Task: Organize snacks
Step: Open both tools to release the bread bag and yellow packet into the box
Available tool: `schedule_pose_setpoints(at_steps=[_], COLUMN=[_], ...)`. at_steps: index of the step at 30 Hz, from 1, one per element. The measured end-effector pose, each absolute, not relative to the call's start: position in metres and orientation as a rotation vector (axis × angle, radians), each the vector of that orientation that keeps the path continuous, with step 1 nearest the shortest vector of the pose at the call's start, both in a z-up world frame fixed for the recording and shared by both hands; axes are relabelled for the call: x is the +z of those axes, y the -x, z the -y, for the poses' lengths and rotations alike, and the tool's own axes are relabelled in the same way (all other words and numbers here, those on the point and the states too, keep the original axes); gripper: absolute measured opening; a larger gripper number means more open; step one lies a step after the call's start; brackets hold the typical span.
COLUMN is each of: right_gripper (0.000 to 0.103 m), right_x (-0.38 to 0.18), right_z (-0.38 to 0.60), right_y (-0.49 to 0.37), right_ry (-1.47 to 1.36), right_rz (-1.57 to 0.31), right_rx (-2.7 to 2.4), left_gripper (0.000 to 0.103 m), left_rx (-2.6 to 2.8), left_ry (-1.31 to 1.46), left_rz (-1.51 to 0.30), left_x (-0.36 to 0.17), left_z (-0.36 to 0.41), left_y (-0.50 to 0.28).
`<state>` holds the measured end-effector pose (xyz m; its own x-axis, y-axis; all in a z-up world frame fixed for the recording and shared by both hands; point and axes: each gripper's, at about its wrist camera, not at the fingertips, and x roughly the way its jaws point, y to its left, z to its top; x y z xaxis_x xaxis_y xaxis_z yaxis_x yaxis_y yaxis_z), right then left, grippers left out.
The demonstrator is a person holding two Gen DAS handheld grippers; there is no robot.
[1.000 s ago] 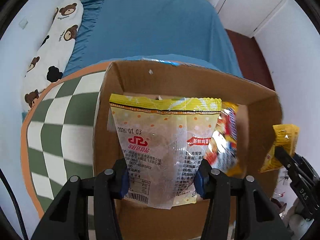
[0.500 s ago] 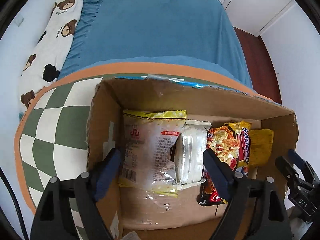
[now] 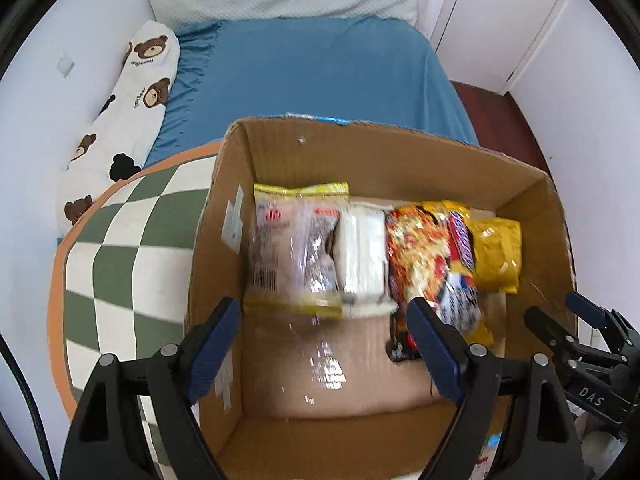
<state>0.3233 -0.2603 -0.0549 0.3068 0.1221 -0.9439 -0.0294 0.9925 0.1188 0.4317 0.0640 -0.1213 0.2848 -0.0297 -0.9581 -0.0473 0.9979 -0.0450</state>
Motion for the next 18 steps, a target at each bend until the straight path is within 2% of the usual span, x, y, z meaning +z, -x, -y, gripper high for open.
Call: schedule_pose_setpoints(at_steps=[18], right_gripper=[0.091], right_x=[0.049], right_z=[0.246], right_y=[-0.185], right_ry=[-0.032], right_rz=[-0.997], right_rx=[0.127], left_gripper=[0.085], left_rx=[-0.001], left_ry=[0.026], left_rz=[-0.979], left_x=[-0.032], left_z=[-0.045], left_y=[-0.291])
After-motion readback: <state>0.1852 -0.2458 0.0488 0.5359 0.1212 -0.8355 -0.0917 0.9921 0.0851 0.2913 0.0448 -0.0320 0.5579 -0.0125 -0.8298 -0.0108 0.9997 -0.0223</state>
